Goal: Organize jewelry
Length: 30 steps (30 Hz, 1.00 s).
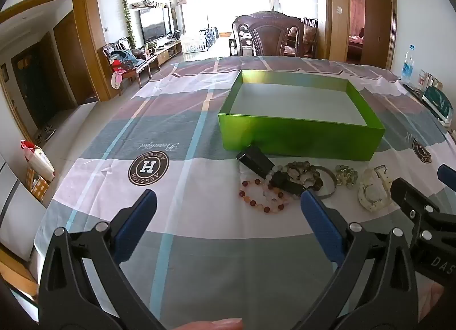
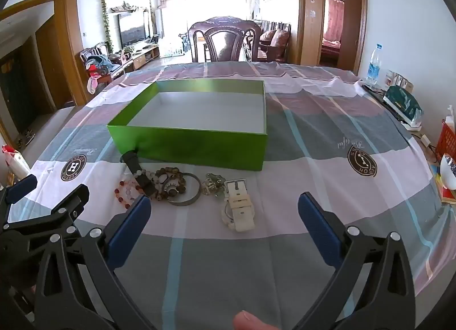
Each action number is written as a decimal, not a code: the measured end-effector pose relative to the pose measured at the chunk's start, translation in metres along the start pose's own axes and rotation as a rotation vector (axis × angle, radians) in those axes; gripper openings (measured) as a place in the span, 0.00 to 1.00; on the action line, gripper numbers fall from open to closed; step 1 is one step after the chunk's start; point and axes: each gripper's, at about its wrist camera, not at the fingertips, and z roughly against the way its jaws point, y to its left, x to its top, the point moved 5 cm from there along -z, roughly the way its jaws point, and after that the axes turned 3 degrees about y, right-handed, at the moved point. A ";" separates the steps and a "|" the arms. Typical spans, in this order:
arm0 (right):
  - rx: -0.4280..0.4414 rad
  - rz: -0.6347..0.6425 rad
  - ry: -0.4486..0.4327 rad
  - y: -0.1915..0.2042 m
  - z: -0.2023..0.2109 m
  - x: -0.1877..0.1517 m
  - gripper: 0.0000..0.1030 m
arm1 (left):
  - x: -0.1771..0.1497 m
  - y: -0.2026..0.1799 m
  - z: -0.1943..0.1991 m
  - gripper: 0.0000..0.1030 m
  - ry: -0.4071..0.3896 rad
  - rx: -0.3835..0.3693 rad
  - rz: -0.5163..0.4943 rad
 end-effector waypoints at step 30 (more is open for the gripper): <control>0.000 0.001 0.016 0.000 -0.006 -0.004 0.98 | -0.001 -0.001 -0.002 0.97 0.013 -0.004 0.006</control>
